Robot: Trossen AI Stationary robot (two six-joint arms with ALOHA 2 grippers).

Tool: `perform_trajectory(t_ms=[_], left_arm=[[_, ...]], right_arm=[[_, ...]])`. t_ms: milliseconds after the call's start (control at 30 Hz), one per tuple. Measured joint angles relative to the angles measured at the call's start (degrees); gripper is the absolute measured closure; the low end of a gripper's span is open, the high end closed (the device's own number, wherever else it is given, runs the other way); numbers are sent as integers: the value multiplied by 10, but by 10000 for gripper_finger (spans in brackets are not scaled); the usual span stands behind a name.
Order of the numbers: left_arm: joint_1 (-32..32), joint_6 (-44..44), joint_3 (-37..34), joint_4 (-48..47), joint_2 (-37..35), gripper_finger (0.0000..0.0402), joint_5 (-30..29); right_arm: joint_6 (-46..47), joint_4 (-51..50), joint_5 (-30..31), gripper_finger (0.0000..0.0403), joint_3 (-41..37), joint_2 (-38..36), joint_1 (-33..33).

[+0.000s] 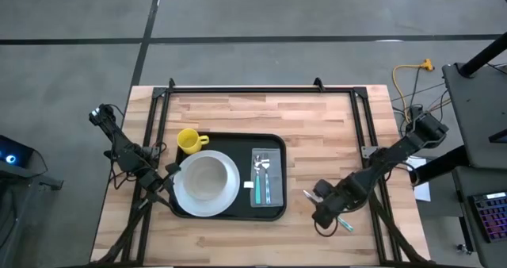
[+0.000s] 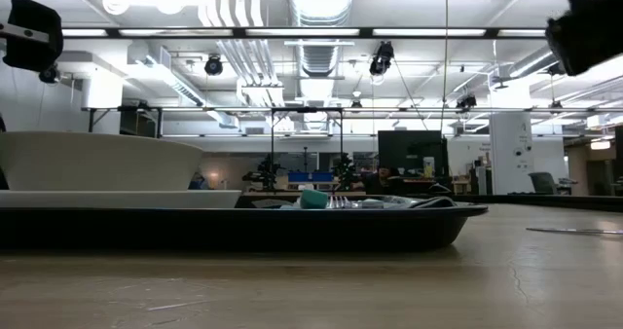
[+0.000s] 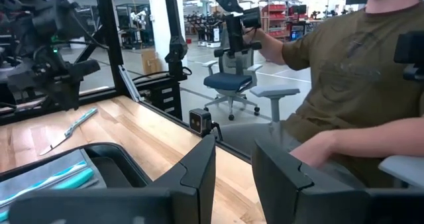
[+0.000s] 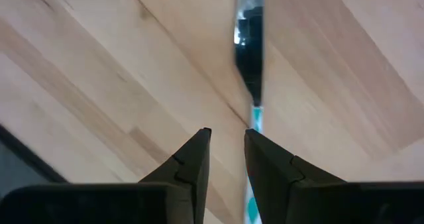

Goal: Set up tray
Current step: Put the blue knife on the gray napkin to the right of the blue fork

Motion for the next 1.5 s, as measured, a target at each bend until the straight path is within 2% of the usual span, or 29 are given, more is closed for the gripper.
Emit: perform_trajectory(t_ms=[433,767,967,1300,1500], left_arm=[[0,0,0,0,1,322,0],[0,0,0,0,1,322,0],[0,0,0,0,1,322,0],[0,0,0,0,1,322,0],[0,0,0,0,1,322,0]], right_arm=[[-13,2,5,333,-33,10,47],[-15,2,11,321,-37,10,62],[-22,8,34,319,-43,10,67],[-27,68,36,334,-83,10,82],[-22,121,35,329,-114,10,84]])
